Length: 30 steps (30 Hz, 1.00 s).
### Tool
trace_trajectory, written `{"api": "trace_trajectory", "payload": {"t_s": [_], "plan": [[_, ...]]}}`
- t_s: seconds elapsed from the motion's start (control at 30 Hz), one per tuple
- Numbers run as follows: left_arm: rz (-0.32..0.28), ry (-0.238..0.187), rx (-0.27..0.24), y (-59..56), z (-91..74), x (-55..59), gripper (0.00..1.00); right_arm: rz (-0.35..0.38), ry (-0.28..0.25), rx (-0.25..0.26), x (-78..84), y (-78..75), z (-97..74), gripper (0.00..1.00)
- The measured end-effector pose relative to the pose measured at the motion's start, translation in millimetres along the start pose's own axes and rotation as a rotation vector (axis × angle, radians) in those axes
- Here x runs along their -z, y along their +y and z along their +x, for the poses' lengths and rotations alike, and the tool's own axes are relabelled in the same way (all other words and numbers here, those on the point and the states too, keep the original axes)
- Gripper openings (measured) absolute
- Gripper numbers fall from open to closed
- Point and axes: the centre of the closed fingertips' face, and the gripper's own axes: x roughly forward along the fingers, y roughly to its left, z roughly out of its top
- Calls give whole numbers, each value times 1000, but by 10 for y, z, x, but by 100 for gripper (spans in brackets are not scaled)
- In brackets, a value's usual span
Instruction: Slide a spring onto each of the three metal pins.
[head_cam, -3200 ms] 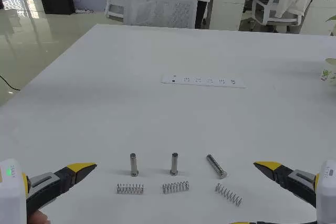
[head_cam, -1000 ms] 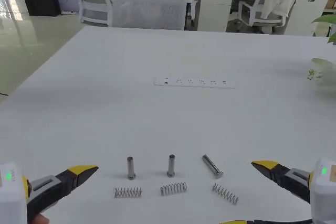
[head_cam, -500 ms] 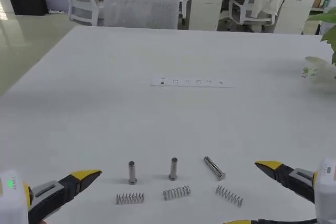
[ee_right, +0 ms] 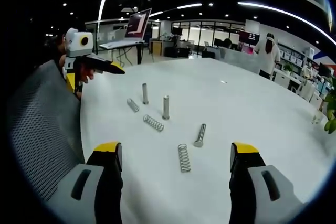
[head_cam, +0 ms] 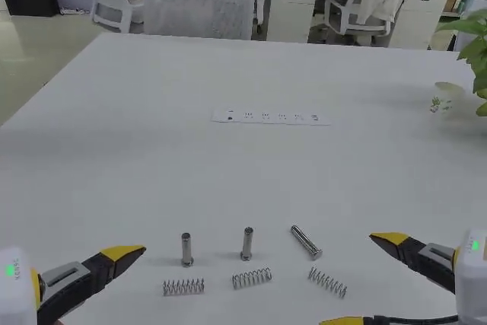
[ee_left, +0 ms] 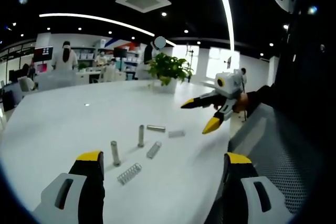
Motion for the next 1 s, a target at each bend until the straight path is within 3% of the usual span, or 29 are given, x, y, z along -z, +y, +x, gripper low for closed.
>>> {"api": "trace_trajectory", "payload": {"t_s": [0.17, 0.63, 1.0], "plan": [[-2, -6, -21, 42, -23, -17, 91, -6, 1, -4, -17, -2, 9, 84], [2, -21, -34, 76, -52, -47, 91, -57, 21, 12, -245, -185, 122, 80], [-1, -44, -42, 107, -70, -82, 90, -102, 99, 35, -358, -345, 354, 71]]}}
